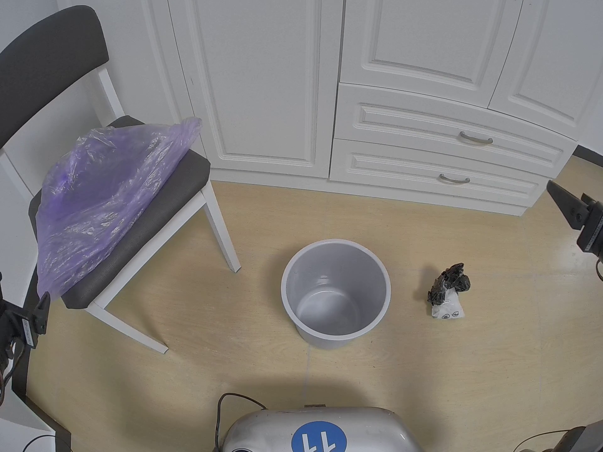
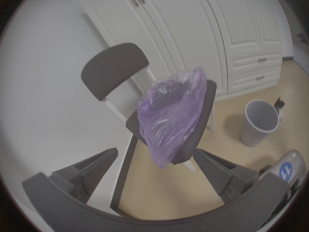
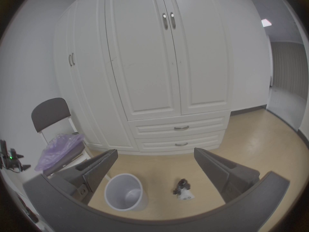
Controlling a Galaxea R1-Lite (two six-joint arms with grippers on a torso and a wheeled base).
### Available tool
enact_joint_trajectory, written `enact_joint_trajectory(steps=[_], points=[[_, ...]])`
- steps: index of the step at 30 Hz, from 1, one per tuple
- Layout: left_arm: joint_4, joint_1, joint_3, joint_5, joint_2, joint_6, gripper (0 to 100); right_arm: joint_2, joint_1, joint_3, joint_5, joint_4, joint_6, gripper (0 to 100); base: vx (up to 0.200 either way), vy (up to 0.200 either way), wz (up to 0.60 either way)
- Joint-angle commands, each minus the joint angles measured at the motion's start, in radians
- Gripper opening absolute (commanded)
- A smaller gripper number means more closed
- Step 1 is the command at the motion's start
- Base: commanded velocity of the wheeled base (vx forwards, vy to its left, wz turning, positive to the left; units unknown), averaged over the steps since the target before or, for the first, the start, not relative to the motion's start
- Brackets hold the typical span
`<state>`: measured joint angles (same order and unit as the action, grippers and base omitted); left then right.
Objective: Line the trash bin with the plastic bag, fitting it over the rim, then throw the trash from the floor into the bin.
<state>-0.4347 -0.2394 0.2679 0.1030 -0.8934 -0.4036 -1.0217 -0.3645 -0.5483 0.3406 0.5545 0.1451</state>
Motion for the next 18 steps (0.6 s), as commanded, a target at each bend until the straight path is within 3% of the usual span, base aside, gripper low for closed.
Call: enact_joint_trajectory(steps=[1,12,18], points=[[-0.032,-0.032,0.031,-0.009,-0.208,-0.066,100,-0.098,-0.034,-0.013,-0.014,0.016,0.071,100,0.000,0.000,0.00],[-0.058,-0.031,0.116,-0.008,-0.384,-0.069,100,-0.101,-0.025,-0.027,-0.028,0.016,0.074,100,0.000,0.000,0.00],[-0.156,-0.037,0.119,-0.005,-0.460,-0.067,100,-0.090,-0.025,-0.027,-0.028,0.015,0.074,100,0.000,0.000,0.00]])
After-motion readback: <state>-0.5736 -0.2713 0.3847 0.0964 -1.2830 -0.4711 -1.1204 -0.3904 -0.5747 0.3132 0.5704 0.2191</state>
